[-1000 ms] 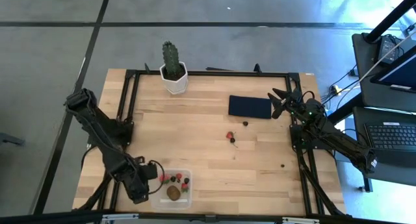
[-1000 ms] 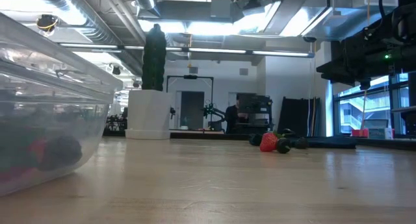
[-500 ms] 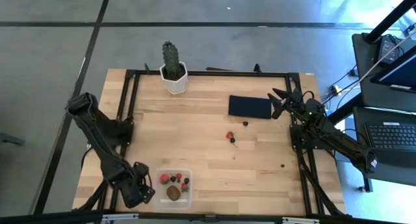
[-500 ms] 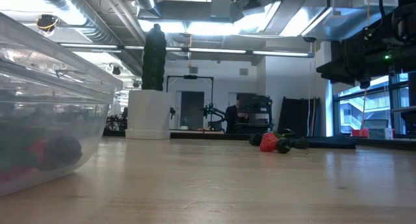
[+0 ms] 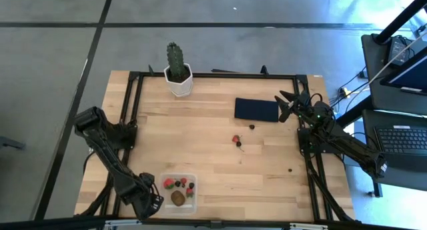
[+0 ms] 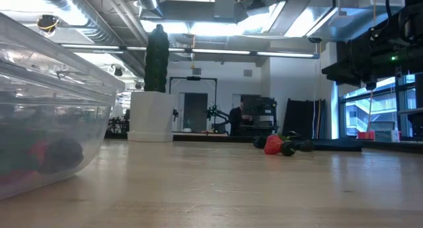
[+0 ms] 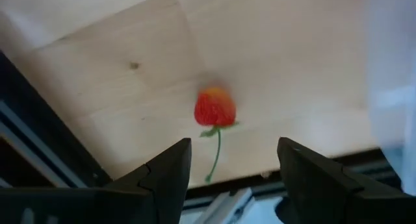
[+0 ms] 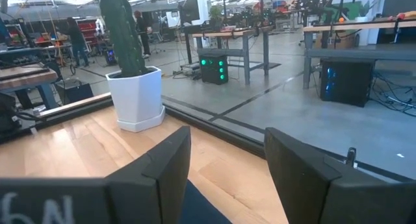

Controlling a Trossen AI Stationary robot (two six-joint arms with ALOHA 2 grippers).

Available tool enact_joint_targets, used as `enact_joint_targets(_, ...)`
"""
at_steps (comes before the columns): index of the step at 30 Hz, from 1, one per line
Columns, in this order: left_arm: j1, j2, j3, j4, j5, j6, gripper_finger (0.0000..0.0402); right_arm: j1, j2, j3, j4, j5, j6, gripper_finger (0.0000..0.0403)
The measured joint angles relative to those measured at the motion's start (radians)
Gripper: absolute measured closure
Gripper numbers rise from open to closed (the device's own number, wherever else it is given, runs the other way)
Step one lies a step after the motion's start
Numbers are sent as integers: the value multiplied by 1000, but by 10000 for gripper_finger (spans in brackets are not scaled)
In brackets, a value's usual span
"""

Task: Pick and placing Produce into tupperware
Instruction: Put the strawberry in the transparent bin

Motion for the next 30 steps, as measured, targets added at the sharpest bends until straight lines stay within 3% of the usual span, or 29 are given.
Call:
enact_joint_targets(13,-5,97,-1,8,0,-24,182,0,0,0,-1,0,1,205)
enact_joint_targets(30,-5,106,0,35,0,12,182,0,0,0,-1,0,-1,205)
